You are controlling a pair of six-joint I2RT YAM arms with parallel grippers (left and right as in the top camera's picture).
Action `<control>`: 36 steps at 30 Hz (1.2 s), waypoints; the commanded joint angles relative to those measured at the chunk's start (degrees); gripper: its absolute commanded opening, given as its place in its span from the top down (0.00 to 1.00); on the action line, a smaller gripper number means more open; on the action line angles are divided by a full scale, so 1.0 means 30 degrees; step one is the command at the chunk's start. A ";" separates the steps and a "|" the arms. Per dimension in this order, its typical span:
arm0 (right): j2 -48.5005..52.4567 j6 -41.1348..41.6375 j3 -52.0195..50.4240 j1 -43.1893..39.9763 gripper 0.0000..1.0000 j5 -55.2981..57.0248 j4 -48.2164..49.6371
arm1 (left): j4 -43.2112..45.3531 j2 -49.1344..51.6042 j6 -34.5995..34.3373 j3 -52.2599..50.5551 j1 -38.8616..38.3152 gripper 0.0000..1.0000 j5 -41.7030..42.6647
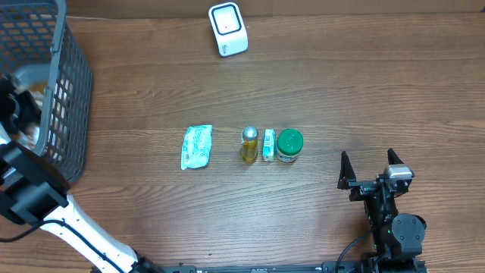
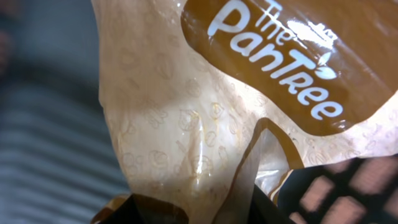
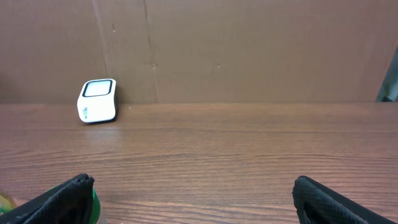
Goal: Scan the item barcode
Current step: 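Lift the PanTree bag out and carry it left of the wipes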
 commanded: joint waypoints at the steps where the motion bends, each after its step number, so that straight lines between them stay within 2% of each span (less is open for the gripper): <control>1: -0.0219 0.0058 -0.0204 0.0109 0.00 -0.0022 0.0117 | -0.0342 -0.2725 -0.1756 0.2834 -0.0087 0.74 0.0211; 7: -0.0219 0.0058 -0.0204 0.0109 0.00 -0.0022 0.0109 | -0.0313 -0.6331 -0.3993 0.4823 -0.0211 0.73 0.0481; 11: -0.0219 0.0058 -0.0204 0.0109 0.00 -0.0022 0.0109 | -0.0933 -0.8437 -0.4685 0.4962 -0.0729 0.73 0.2477; 17: -0.0219 0.0058 -0.0204 0.0109 0.00 -0.0022 0.0109 | -0.4816 -1.0025 -0.4051 0.4962 -0.3293 0.72 0.2623; 18: -0.0219 0.0058 -0.0204 0.0109 0.00 -0.0022 0.0109 | -0.6244 -1.0003 -0.3876 0.4940 -0.4488 0.71 0.2062; 20: -0.0219 0.0058 -0.0204 0.0109 0.00 -0.0022 0.0109 | -0.7184 -0.9981 -0.3876 0.4488 -0.5894 0.71 0.1056; 28: -0.0219 0.0058 -0.0204 0.0109 0.00 -0.0022 0.0117 | -0.7133 -0.9981 -0.4568 -0.0160 -1.0601 0.68 0.0124; 36: -0.0219 0.0058 -0.0204 0.0109 0.00 -0.0022 0.0109 | -0.3373 -0.9981 -0.6397 -0.7388 -1.2874 0.67 -0.0342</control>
